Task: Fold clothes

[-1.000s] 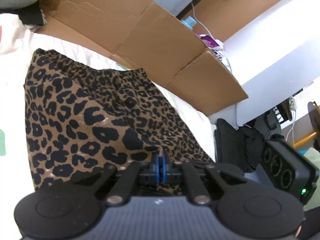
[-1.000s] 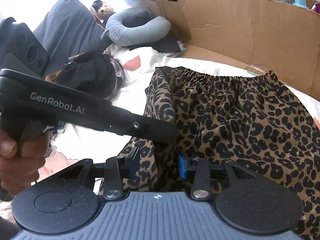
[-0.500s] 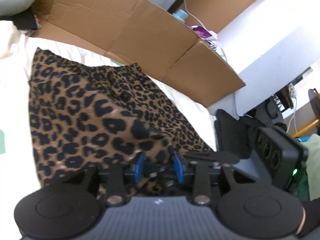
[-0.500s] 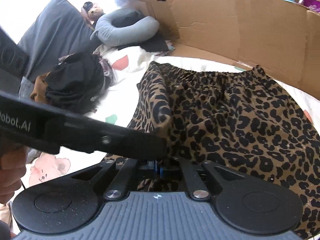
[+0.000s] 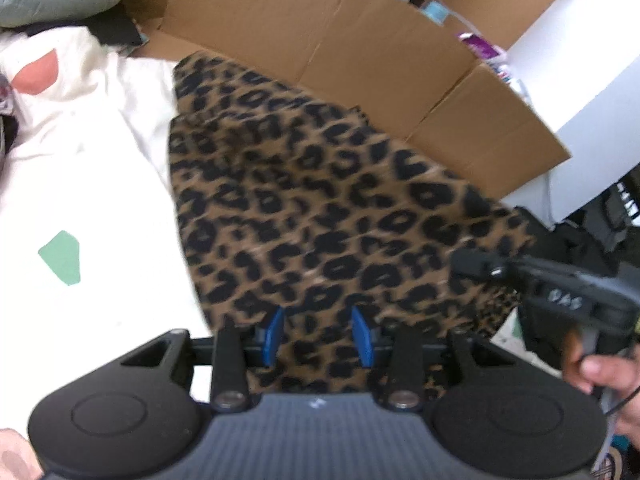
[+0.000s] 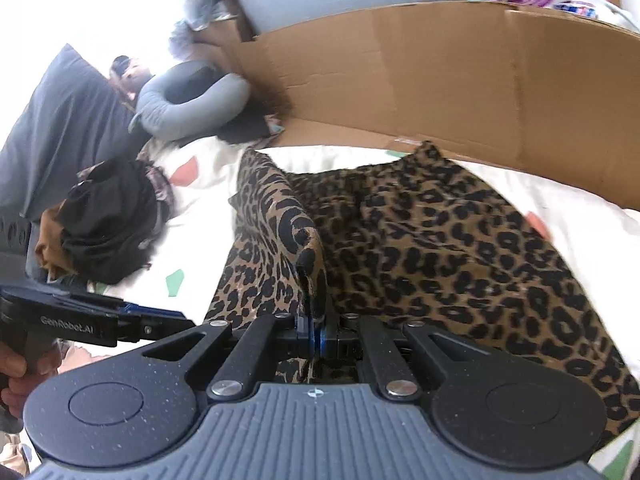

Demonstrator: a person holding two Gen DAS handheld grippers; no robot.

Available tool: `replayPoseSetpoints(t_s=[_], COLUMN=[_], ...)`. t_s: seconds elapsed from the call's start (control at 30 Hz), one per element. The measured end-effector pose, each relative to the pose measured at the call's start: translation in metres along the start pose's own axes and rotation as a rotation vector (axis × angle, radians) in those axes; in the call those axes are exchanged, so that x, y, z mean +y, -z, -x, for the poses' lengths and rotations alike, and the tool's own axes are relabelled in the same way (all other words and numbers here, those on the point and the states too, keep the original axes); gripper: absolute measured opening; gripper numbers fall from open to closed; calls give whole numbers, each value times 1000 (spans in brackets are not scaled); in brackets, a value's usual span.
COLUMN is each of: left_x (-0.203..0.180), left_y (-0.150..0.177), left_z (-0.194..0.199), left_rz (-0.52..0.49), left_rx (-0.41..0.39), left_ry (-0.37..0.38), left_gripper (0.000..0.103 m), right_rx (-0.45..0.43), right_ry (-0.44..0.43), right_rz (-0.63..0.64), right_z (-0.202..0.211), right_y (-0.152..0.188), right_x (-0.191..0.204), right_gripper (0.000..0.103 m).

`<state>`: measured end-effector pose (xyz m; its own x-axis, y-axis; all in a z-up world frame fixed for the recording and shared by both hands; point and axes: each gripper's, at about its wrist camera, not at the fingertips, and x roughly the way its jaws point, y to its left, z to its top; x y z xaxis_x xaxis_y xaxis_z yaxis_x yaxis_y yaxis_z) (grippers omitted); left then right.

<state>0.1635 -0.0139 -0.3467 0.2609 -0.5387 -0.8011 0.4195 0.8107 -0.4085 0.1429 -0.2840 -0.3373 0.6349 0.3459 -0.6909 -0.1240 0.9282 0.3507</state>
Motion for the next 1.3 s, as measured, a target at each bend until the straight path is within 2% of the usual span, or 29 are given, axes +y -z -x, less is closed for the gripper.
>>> replayPoseSetpoints(t_s=[0.13, 0.47, 0.77, 0.9, 1.03, 1.3], left_x=[3, 17, 29, 36, 46, 56], left_y=[3, 14, 14, 22, 30, 33], left_z=[-7, -21, -38, -35, -37, -30], left_rz=[-1, -7, -20, -42, -23, -40], left_rx=[33, 129, 191, 204, 238, 238], left_ry=[-26, -32, -27, -27, -26, -16], left_gripper=[41, 42, 42, 42, 42, 42], right_rx=[0, 10, 32, 29, 16, -35], right_ry=[31, 113, 166, 173, 178, 186], right_rz=[-45, -171, -318, -358, -413, -411], right_z=[7, 9, -1, -1, 3, 24], right_y=[2, 14, 41, 49, 55, 52], right_x=[-19, -64, -105, -114, -124, -119], right_gripper=[1, 1, 0, 0, 0, 0])
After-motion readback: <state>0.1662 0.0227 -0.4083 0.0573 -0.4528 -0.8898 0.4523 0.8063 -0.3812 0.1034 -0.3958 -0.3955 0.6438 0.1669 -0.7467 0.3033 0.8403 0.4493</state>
